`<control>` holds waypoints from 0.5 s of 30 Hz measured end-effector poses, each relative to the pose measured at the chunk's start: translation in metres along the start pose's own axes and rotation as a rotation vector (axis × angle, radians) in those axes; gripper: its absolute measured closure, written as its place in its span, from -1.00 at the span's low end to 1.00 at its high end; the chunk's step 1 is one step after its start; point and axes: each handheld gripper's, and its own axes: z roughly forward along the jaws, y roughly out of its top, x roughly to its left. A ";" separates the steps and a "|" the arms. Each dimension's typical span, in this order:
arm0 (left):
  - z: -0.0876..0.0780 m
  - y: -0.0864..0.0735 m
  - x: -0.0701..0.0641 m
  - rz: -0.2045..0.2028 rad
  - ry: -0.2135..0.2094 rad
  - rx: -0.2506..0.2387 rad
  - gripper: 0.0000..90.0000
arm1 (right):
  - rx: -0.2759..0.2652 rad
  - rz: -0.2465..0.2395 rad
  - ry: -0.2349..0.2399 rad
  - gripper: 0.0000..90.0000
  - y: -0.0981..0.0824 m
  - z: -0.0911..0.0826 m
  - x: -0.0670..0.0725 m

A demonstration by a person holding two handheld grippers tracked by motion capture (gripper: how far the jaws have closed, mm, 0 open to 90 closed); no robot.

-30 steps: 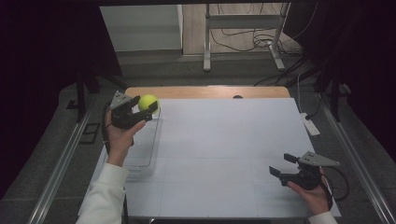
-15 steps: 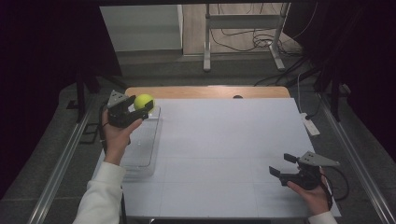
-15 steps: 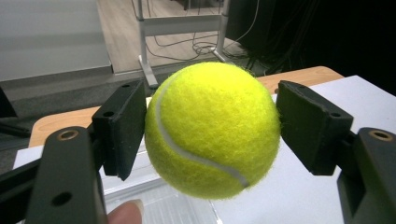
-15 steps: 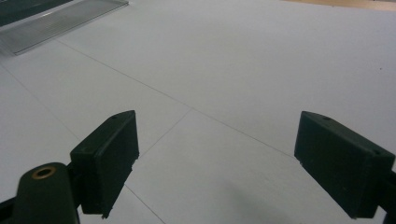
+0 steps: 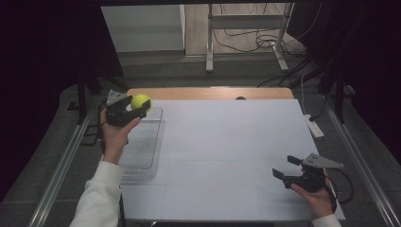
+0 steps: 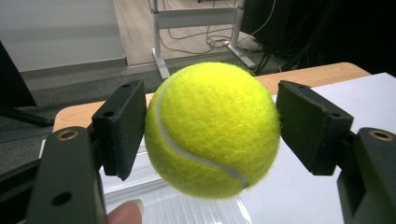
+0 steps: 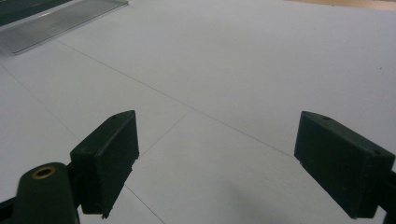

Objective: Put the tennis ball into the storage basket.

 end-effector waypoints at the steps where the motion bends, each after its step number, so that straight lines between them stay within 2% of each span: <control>1: 0.001 0.000 0.001 0.001 0.004 0.003 -0.37 | 0.000 0.000 0.000 -0.69 0.000 0.000 0.000; 8: 0.005 0.002 0.008 0.003 0.027 0.020 -0.37 | 0.000 0.001 0.000 -0.69 0.000 0.000 0.000; 15: 0.010 0.003 0.016 -0.014 0.051 0.032 -0.37 | 0.001 0.000 0.000 -0.69 0.000 0.000 0.000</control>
